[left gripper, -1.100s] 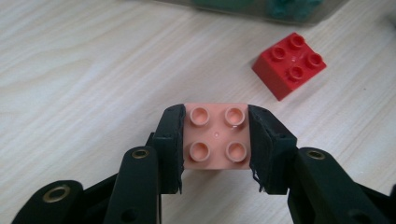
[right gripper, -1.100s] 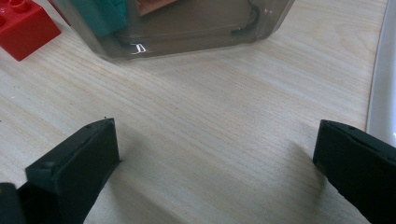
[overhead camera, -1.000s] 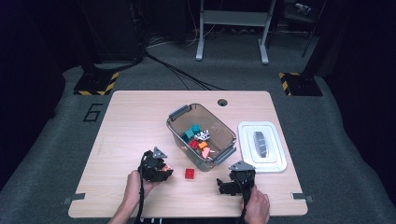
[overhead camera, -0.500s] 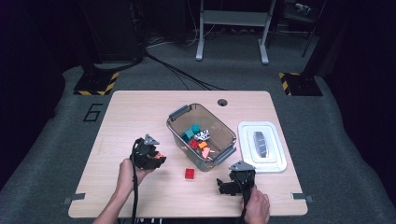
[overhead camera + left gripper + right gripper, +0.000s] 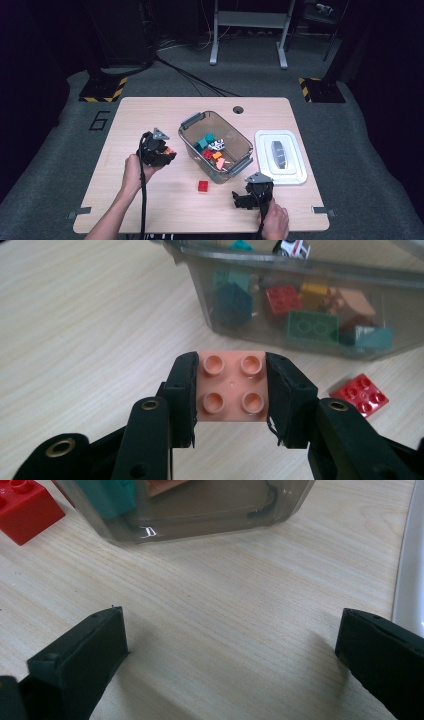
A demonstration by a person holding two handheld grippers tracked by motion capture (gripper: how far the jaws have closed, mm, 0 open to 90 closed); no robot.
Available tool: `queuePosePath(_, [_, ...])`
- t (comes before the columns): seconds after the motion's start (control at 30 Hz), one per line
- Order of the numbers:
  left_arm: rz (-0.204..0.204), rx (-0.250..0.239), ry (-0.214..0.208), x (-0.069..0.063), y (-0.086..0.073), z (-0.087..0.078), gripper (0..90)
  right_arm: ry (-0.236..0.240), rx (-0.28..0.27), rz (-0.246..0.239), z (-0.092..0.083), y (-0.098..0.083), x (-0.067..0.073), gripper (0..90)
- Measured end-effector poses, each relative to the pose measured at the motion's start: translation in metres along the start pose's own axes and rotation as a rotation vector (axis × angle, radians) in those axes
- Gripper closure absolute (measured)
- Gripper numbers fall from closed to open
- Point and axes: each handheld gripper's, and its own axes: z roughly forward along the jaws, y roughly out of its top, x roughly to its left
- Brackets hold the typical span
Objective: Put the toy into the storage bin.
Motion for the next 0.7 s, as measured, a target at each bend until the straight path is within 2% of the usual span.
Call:
queuePosePath(0.33, [0.039, -0.046, 0.023, 0.000, 0.038, -0.016, 59.0, 0.000, 0.000, 0.000, 0.000, 0.000, 0.000, 0.0])
queuePosePath(0.57, [0.045, -0.071, 0.019, -0.007, 0.059, -0.010, 58.9, 0.000, 0.000, 0.000, 0.000, 0.000, 0.000, 0.0])
queuePosePath(0.7, [0.042, -0.071, 0.000, -0.014, 0.068, -0.002, 58.8, 0.000, 0.000, 0.000, 0.000, 0.000, 0.000, 0.0])
